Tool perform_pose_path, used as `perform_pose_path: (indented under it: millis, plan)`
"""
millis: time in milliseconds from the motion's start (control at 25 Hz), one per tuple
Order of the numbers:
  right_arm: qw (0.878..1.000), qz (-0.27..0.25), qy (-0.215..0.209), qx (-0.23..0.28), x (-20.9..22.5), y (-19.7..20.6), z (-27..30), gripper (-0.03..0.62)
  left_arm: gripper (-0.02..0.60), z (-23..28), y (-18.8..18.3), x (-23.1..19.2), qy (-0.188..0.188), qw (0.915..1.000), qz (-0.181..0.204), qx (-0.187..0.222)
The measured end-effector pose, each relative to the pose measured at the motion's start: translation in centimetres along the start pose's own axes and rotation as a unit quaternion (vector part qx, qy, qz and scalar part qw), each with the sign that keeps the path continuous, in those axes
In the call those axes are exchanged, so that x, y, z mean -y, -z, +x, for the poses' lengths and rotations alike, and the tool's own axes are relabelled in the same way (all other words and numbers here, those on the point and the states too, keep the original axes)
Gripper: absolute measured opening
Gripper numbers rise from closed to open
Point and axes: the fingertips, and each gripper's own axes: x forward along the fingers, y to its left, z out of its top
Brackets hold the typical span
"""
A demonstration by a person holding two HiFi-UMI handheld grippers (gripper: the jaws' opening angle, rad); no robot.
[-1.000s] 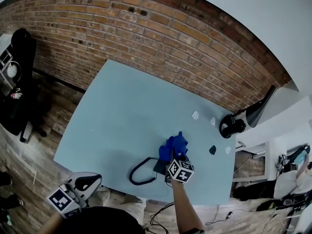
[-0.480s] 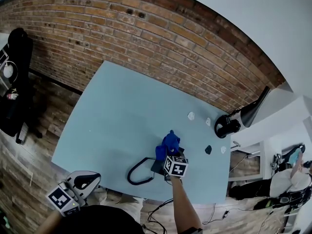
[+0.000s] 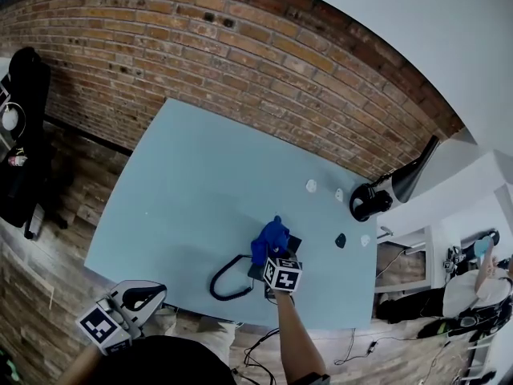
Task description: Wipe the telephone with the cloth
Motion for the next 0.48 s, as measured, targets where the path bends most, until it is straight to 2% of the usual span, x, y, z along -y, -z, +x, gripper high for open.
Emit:
perform_pose_path:
  millis: [480]
  plan:
    - [1.0, 0.009, 0.001, -0.01, -1.6, 2.8, -1.0, 0.097, 0.012, -0.9, -0.3, -0.2, 0.013, 0.9999, 0.004, 0.003]
